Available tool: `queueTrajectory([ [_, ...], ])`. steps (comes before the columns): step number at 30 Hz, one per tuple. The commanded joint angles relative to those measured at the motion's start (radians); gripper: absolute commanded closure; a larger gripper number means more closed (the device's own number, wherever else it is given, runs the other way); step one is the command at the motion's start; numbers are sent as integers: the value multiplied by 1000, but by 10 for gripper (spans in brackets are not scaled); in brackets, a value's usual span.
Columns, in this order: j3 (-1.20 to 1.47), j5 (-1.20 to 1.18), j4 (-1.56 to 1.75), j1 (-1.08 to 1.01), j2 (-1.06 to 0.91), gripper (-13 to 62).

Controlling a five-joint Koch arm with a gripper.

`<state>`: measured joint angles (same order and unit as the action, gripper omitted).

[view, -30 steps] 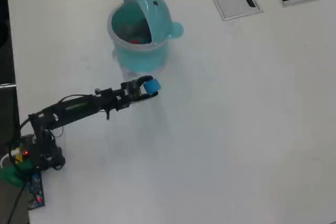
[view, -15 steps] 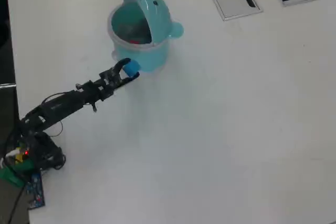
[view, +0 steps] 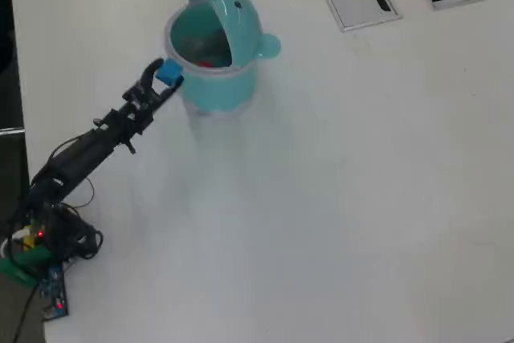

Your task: Grasp RGB lego blocks and put them in the bin one by one.

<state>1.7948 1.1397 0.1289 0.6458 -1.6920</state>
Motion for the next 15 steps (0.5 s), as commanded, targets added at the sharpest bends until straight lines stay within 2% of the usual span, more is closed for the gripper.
queueTrajectory([
  [1,-137,17,109,6,-20,423],
  [4,-244,63,120,61,28,423],
  [15,-302,77,227,69,187,424],
])
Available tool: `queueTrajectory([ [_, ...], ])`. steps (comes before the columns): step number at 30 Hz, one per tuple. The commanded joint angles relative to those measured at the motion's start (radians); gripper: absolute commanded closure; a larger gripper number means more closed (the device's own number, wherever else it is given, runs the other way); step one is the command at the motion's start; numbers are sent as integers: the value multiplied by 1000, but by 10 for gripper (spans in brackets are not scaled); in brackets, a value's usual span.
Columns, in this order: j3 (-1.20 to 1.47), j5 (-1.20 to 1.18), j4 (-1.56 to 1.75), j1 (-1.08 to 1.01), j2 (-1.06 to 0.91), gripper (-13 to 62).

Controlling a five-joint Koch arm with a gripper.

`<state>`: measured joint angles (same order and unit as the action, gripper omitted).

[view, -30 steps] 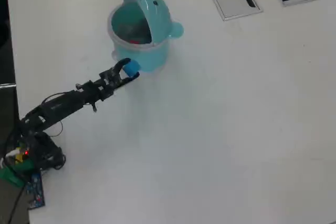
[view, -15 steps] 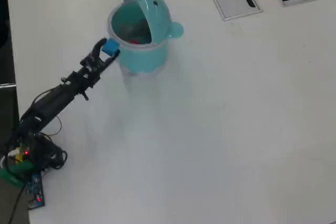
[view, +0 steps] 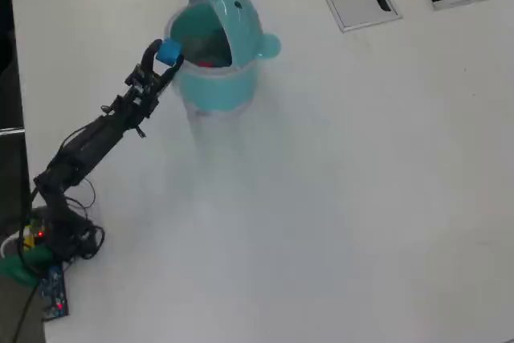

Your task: Grasp RGB lego blocks and put them in the bin one by one.

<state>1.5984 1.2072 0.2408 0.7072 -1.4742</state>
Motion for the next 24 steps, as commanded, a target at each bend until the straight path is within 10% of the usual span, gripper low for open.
queueTrajectory([
  [1,-115,9,130,8,-12,424],
  [22,-336,71,210,-14,245,417],
  [24,-353,153,207,-15,267,326],
])
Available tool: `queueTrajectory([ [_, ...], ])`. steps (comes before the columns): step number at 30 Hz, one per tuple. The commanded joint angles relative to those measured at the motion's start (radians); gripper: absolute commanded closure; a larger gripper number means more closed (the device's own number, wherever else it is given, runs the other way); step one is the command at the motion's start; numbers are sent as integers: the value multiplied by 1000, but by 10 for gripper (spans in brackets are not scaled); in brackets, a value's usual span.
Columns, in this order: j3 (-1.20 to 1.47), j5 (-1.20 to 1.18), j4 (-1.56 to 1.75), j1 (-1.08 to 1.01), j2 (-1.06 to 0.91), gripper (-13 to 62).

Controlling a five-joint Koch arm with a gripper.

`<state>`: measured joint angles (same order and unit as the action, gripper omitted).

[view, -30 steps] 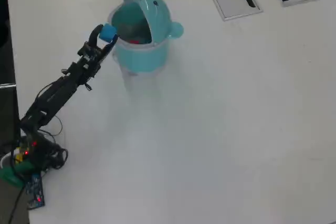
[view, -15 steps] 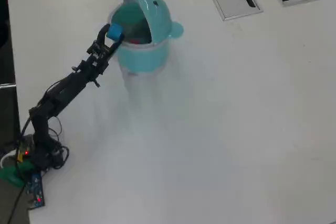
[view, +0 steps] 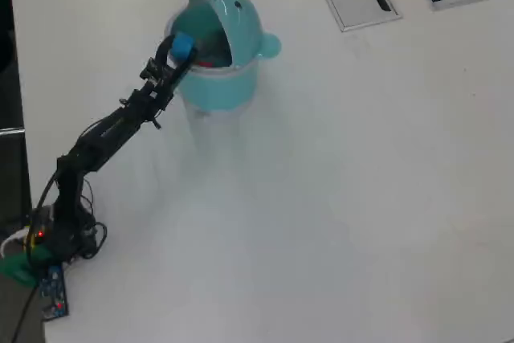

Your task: Grasp RGB lego blocks and put them in the bin one by one.

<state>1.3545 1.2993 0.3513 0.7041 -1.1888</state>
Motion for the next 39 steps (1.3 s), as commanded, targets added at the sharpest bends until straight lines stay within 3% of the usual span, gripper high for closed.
queueTrajectory([
  [1,-121,149,86,-14,-5,252],
  [4,-121,238,86,-20,2,192],
  [26,179,216,-63,-132,-341,192],
  [39,402,77,-74,-222,-569,192],
])
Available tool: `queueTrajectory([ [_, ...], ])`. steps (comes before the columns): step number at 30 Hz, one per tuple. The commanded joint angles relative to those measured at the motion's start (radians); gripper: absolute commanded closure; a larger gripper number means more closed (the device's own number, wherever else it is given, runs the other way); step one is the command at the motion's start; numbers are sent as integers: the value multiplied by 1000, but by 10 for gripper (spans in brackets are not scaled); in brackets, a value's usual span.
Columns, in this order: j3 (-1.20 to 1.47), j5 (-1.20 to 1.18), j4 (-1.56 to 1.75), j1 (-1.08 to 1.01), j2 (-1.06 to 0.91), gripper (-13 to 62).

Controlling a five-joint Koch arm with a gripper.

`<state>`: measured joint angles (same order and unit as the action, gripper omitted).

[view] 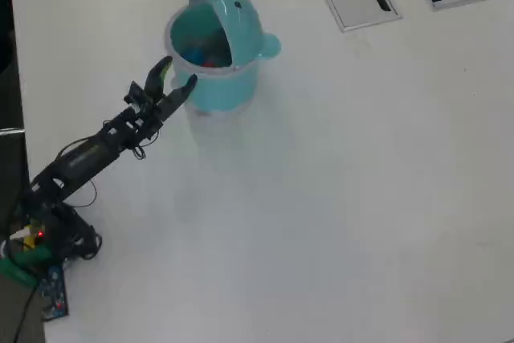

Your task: Grasp RGB lego blocks and put them in the bin one by one.

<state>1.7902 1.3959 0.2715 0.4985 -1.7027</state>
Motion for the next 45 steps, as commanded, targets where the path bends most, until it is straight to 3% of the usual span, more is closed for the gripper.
queueTrajectory([
  [1,-20,-32,6,-28,-66,192],
  [20,328,-227,32,-144,-356,176],
  [45,836,-511,291,-301,-589,163],
])
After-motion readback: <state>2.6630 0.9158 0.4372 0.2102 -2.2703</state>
